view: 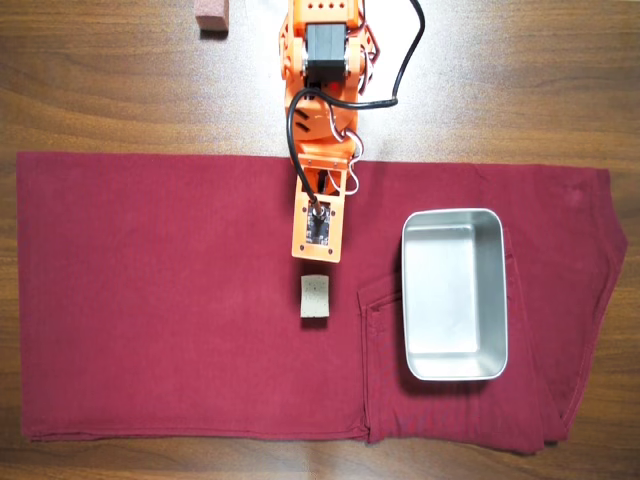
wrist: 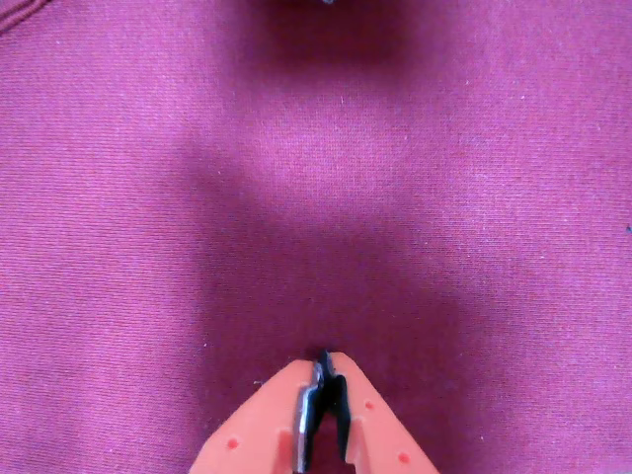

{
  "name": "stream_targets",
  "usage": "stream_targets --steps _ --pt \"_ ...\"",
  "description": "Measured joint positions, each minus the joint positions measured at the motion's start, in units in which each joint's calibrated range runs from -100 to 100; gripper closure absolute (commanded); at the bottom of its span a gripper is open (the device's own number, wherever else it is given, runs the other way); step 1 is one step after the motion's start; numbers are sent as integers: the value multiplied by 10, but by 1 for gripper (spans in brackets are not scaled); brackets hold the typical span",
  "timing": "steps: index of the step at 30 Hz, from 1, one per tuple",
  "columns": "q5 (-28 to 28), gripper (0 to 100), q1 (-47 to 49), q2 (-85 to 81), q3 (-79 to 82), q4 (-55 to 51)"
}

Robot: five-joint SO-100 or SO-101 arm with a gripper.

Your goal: Grab the cube

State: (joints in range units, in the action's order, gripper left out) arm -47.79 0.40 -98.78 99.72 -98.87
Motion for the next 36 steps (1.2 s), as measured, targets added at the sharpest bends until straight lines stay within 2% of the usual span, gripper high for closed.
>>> stream_targets --steps 8,10,14,20,25,36 --pt "1 99 23 0 0 0" --pt "0 91 23 21 -4 8" --pt "-5 75 13 313 -227 35" --pt "-56 69 -61 539 -564 23" --pt "-69 63 -76 695 -661 83" --pt "-64 63 -100 883 -681 168"
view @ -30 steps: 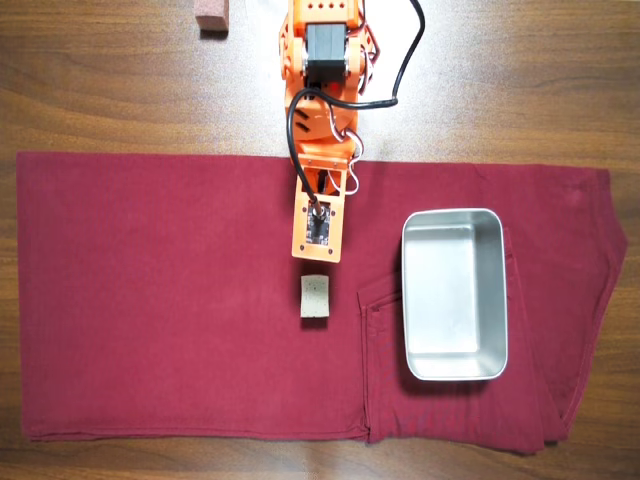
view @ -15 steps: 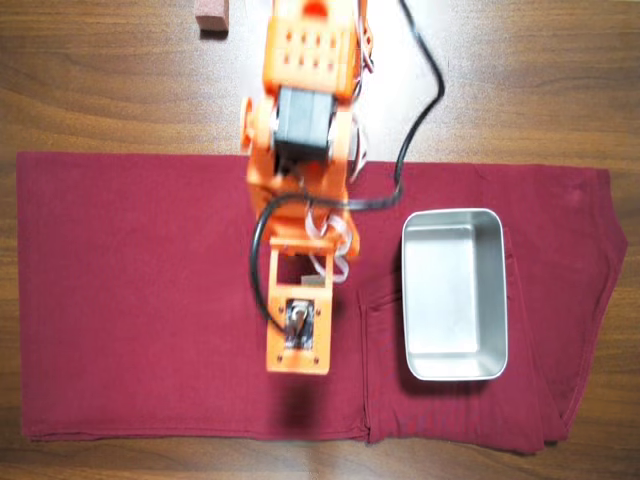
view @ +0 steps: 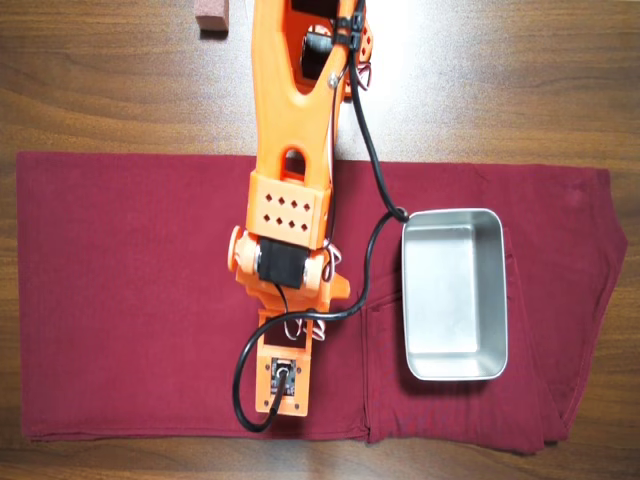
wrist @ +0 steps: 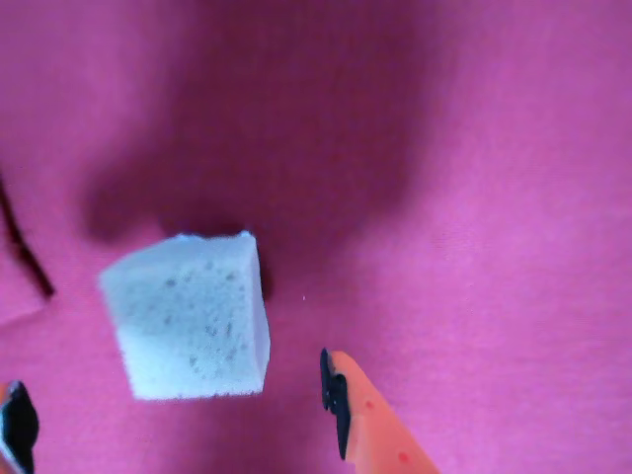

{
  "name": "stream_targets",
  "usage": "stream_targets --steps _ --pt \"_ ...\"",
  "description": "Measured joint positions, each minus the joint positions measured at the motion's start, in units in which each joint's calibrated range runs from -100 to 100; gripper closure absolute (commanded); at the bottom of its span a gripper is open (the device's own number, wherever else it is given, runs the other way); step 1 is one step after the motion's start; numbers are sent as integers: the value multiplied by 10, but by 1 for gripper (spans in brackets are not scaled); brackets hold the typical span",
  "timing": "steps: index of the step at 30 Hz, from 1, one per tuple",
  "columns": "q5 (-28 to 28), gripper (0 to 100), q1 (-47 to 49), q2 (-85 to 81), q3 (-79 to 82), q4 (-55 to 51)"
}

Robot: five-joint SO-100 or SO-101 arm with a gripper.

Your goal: Grab the cube

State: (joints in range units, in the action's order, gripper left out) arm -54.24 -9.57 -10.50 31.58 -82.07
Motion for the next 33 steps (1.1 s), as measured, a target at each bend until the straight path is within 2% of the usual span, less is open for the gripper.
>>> stream_targets --steps 10,13,15,16,17,24,29,33 --pt "26 64 29 95 -1 74" --pt "28 74 43 109 0 87" --pt "36 74 43 117 -1 101" --pt "39 83 43 117 -1 107" --pt "39 100 43 117 -1 111" --pt "49 100 68 92 -1 89" --pt "56 100 180 -127 -38 40" --pt "95 99 363 -207 -35 43"
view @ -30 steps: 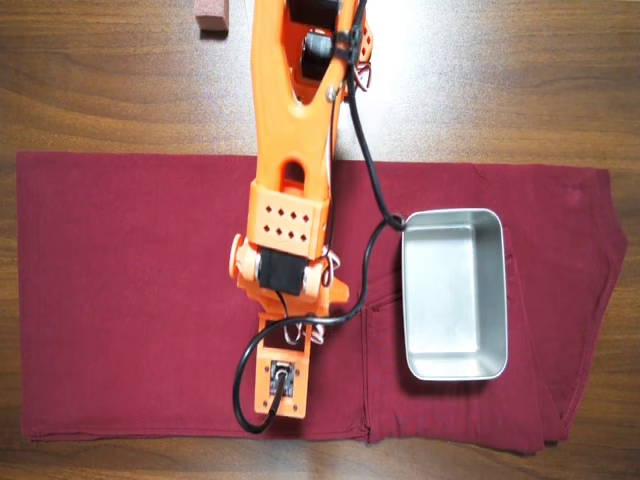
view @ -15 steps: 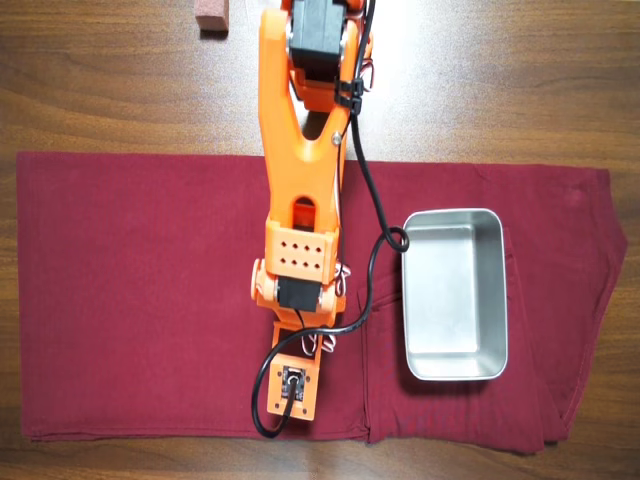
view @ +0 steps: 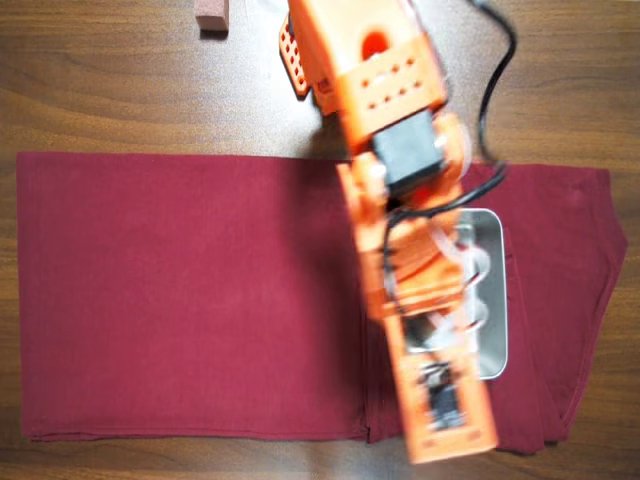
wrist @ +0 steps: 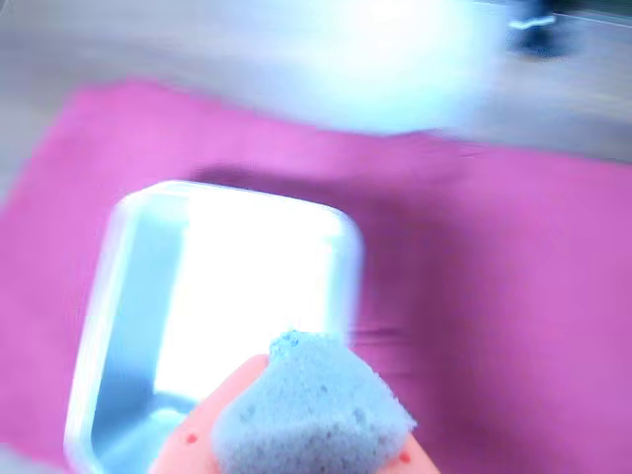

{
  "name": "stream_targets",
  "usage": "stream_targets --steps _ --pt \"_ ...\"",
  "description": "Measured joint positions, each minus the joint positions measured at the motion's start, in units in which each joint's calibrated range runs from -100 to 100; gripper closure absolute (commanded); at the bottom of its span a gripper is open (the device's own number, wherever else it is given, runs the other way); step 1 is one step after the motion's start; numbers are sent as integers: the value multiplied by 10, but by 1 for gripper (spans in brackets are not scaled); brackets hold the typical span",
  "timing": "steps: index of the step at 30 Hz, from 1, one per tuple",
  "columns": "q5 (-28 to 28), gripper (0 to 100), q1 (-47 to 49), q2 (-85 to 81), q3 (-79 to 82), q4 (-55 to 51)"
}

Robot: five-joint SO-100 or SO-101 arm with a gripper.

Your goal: Grab the cube

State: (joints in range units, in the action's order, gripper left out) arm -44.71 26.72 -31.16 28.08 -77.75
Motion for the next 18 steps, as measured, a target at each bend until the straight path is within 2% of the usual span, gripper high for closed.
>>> stream_targets --steps 3,10,15,18 --pt "20 99 75 40 3 23" --pt "26 98 148 110 3 35" --pt "26 77 132 129 -13 4" --pt "19 70 109 129 -20 -38"
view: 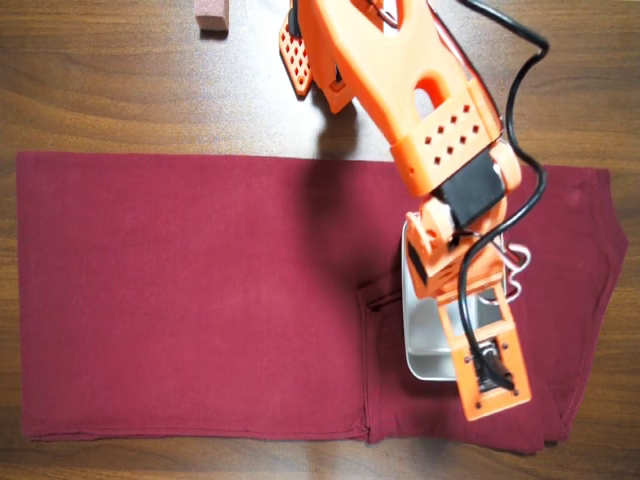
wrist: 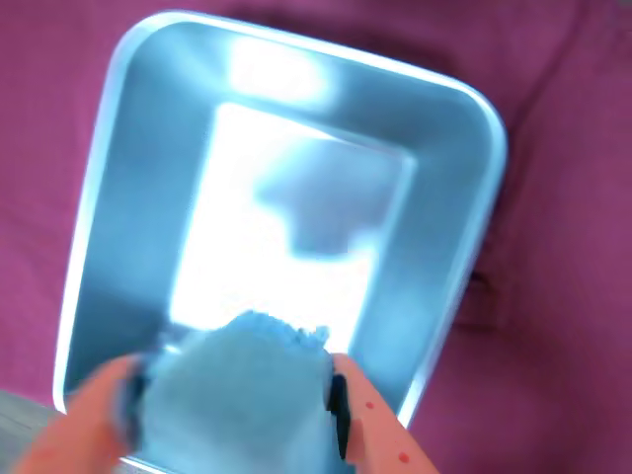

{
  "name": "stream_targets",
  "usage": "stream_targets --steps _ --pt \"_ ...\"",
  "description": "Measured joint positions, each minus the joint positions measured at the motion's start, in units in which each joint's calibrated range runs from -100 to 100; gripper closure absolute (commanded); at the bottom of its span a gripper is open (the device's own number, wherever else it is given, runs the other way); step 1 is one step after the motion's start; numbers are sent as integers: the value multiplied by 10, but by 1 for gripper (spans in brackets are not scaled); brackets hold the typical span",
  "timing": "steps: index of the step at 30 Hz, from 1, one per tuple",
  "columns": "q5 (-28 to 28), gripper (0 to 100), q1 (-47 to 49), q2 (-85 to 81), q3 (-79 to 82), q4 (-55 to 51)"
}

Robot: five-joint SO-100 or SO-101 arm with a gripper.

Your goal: Grab the cube

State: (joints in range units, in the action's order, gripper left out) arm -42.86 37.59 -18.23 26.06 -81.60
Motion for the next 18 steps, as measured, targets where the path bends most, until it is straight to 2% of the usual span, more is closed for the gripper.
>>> stream_targets --steps 4,5,6,7,8,10,11,13,16,18 --pt "-9 68 -9 2 -15 -27" --pt "-9 70 -10 2 -17 -26" --pt "-11 82 -10 2 -17 -23" --pt "-15 98 -10 2 -17 -15" --pt "-19 100 -10 2 -17 -1" --pt "-23 100 -29 -13 -3 90" --pt "-33 100 -48 -44 41 174" --pt "-64 100 -89 -149 191 410" --pt "-85 100 -171 -274 320 494" --pt "-95 100 -239 -372 427 493"
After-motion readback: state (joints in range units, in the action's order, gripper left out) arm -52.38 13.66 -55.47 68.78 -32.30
